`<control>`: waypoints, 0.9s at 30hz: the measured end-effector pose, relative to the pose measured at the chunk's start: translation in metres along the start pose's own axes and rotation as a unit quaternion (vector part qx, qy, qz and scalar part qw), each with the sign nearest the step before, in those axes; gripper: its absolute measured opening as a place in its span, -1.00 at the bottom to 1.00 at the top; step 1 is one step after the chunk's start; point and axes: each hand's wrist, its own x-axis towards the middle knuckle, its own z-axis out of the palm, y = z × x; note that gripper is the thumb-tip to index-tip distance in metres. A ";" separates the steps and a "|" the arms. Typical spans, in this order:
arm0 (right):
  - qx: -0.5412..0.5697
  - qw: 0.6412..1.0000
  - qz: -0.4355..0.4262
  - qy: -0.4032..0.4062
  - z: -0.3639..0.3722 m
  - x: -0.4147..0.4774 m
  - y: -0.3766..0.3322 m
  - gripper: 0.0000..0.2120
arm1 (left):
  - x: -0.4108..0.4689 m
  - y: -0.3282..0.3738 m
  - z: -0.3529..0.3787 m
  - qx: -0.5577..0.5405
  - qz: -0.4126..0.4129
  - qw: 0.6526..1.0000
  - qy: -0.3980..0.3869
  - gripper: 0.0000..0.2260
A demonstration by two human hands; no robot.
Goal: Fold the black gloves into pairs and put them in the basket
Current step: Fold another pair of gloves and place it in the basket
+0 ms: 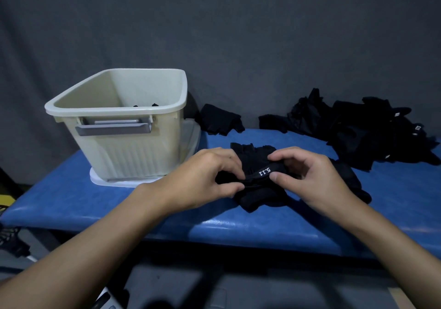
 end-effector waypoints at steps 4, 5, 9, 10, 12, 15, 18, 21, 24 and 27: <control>0.007 1.000 -0.007 -0.002 0.002 0.001 -0.001 -0.69 | 0.000 0.001 -0.001 -0.015 0.016 0.999 0.031 -0.95; 0.005 1.000 -0.015 0.001 0.002 0.001 -0.001 -0.69 | 0.000 0.002 -0.001 -0.015 0.019 0.999 0.041 -0.95; 0.000 0.998 -0.063 0.019 0.001 0.001 -0.005 -0.73 | -0.001 0.007 -0.001 -0.013 0.044 0.996 0.077 -0.94; 0.004 0.997 -0.072 0.019 0.001 0.000 -0.006 -0.74 | -0.001 0.009 -0.001 -0.010 0.051 0.995 0.083 -0.94; 0.006 0.996 -0.082 0.017 -0.001 -0.002 -0.007 -0.75 | -0.002 0.013 -0.002 -0.005 0.062 0.994 0.094 -0.95; -0.017 0.997 -0.080 -0.007 -0.002 -0.007 -0.005 -0.74 | -0.005 0.017 0.000 -0.004 0.068 0.994 0.081 -0.91; -0.066 0.995 -0.048 -0.055 -0.003 -0.012 -0.002 -0.75 | -0.010 0.018 0.007 -0.015 0.038 0.998 0.046 -0.81; -0.097 0.994 -0.026 -0.043 -0.002 -0.014 -0.001 -0.85 | -0.008 0.008 0.011 0.013 -0.023 0.998 0.053 -0.79; -0.118 0.993 -0.015 0.003 -0.001 -0.011 0.001 -0.88 | -0.001 -0.007 0.009 0.048 -0.098 0.990 0.088 -0.78; -0.137 0.990 0.031 0.004 -0.005 -0.003 0.005 -0.88 | 0.005 -0.016 0.010 0.055 -0.172 0.981 0.072 -0.71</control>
